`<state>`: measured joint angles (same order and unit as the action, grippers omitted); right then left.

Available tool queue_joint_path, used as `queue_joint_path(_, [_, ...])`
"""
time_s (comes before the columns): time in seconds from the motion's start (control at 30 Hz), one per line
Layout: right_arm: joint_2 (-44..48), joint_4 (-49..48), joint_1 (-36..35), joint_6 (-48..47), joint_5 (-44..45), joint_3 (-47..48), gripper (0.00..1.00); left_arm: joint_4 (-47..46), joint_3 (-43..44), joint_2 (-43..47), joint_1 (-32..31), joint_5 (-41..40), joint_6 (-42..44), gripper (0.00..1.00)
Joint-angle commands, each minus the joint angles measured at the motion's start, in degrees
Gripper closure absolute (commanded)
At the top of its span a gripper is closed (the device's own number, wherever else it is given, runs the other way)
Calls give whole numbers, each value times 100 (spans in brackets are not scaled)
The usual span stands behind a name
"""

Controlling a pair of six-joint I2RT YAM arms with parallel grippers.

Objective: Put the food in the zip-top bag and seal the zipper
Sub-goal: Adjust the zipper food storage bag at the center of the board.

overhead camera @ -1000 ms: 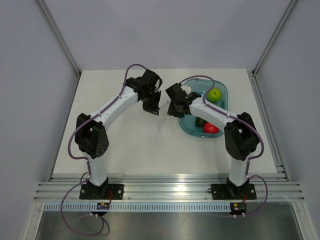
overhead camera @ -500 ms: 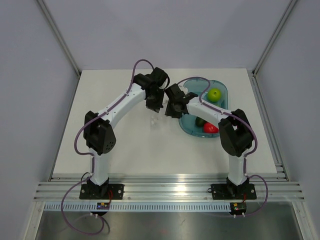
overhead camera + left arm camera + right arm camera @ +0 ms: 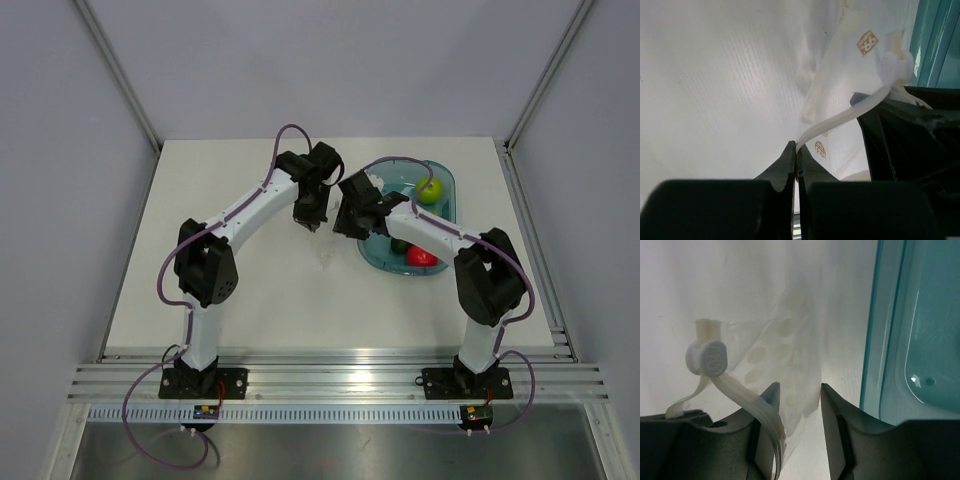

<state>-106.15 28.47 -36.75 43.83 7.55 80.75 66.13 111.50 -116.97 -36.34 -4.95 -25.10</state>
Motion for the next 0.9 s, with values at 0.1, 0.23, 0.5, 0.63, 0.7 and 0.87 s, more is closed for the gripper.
queue_joint_path(0.1, [771, -957, 28, 257, -272, -508, 49, -74, 12, 95, -5, -6, -30, 100])
queue_joint_path(0.23, [903, -1343, 28, 371, -500, -718, 40, -83, 38, 121, -5, 56, -30, 100])
queue_joint_path(0.5, [1157, -1590, 28, 512, -483, -947, 37, -100, 21, 201, 4, 3, -30, 100])
queue_joint_path(0.63, [1254, -1476, 28, 521, -386, -991, 37, -91, 47, 183, 4, 12, -39, 100])
queue_joint_path(0.7, [1281, -1309, 28, 521, -255, -974, 42, -65, 99, 209, 4, -50, -30, 100])
queue_joint_path(0.87, [1246, -949, 28, 530, -70, -903, 74, 49, 328, 288, 4, -59, -30, 100])
